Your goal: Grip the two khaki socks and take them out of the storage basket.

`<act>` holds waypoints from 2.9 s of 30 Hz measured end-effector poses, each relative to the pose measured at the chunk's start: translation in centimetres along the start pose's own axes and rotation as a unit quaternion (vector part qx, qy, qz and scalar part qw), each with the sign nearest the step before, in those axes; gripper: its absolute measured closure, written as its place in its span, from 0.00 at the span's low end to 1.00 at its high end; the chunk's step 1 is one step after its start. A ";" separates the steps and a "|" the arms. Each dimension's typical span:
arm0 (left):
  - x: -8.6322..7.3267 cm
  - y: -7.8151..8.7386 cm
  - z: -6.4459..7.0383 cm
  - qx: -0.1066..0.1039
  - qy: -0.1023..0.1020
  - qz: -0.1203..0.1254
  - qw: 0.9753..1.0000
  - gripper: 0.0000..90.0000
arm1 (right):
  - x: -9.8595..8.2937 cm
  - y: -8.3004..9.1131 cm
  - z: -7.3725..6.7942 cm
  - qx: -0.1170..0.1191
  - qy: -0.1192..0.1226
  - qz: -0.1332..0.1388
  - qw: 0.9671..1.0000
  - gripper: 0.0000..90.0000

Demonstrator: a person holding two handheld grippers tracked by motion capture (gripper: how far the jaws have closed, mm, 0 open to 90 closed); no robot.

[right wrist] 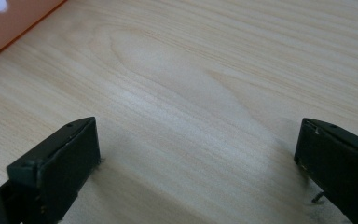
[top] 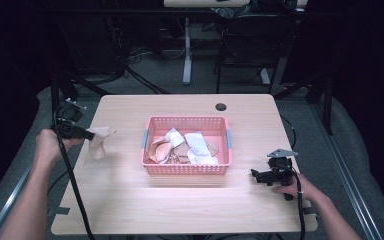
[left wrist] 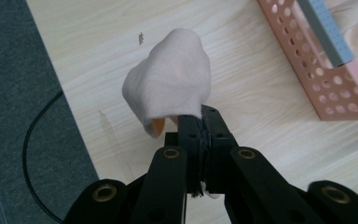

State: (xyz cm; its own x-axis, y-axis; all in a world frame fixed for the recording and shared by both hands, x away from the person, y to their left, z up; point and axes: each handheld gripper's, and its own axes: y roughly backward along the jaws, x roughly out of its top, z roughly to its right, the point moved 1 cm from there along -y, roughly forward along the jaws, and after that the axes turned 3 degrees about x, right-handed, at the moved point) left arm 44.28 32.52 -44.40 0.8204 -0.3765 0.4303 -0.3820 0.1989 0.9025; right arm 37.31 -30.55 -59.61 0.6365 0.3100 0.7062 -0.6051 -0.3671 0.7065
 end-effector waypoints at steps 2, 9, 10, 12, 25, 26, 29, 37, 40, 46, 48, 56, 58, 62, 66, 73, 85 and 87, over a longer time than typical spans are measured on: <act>-0.2 -0.9 0.0 -0.002 -0.002 -0.008 1.000 0.98 | 0.0 0.0 0.0 0.000 0.001 0.000 1.000 0.00; -0.8 -3.6 -0.2 -0.006 0.016 -0.032 0.999 0.98 | 0.0 0.0 0.0 0.000 0.001 0.001 1.000 0.00; -0.8 -3.8 -0.3 -0.005 0.017 -0.032 0.999 0.98 | 0.0 0.0 0.0 0.000 0.000 -0.001 1.000 0.00; -1.0 -4.2 -0.5 -0.004 0.017 -0.033 0.999 0.97 | 0.0 0.0 0.0 0.000 0.000 0.000 1.000 0.00; -3.3 -4.6 -1.5 -0.031 0.035 -0.042 0.998 0.59 | 0.0 0.0 0.0 0.000 0.001 0.001 1.000 0.00; -3.4 -4.3 -1.4 -0.029 0.036 -0.040 0.998 0.52 | 0.0 0.0 0.0 0.000 0.000 0.000 1.000 0.00; -3.7 -3.7 -1.3 -0.023 0.034 -0.035 0.999 0.37 | 0.0 0.0 0.0 0.000 0.000 0.001 1.000 0.00; -4.5 -2.4 -1.3 -0.018 0.039 -0.030 0.999 0.17 | 0.0 0.0 0.0 -0.001 0.001 0.002 1.000 0.00; -4.4 -2.2 -1.0 -0.023 0.031 -0.033 0.999 0.16 | 0.0 0.0 0.0 -0.001 0.001 0.002 1.000 0.00; -4.1 -1.8 -0.1 -0.026 0.013 -0.032 0.999 0.14 | 0.0 0.0 0.0 0.000 0.001 0.001 1.000 0.00; -3.9 -1.4 0.1 -0.026 0.008 -0.029 0.999 0.13 | 0.0 -0.1 0.0 0.001 0.002 0.003 1.000 0.00; -2.5 0.4 1.4 -0.015 -0.013 -0.001 1.000 0.06 | 0.0 -0.1 0.0 0.000 0.002 0.004 1.000 0.00; -2.0 0.6 1.8 -0.015 -0.021 0.003 1.000 0.04 | 0.0 -0.1 0.0 0.000 0.002 0.004 1.000 0.00; -0.8 0.7 3.0 -0.014 -0.042 0.011 0.999 0.00 | 0.0 -0.1 0.0 0.000 0.002 0.004 1.000 0.00; 0.6 0.7 4.2 -0.015 -0.060 0.020 0.998 0.00 | 0.0 -0.1 0.0 0.000 0.002 0.004 1.000 0.00; 2.4 1.2 5.5 -0.013 -0.077 0.033 0.996 0.00 | 0.0 -0.1 0.0 0.000 0.003 0.004 1.000 0.00; 6.1 -0.3 9.8 -0.016 -0.123 0.049 0.991 0.00 | 0.0 -0.1 0.0 -0.002 0.003 0.001 1.000 0.00; 6.4 -0.6 10.2 -0.019 -0.127 0.048 0.991 0.00 | 0.0 -0.1 0.0 0.000 0.003 0.002 1.000 0.00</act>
State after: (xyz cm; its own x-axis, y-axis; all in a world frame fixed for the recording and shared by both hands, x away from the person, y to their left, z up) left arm 45.40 20.76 -41.95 0.6459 -0.5689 0.5091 -0.4324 0.2769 0.8581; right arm 37.36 -30.52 -59.64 0.6310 0.3129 0.7099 -0.6084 -0.3682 0.7030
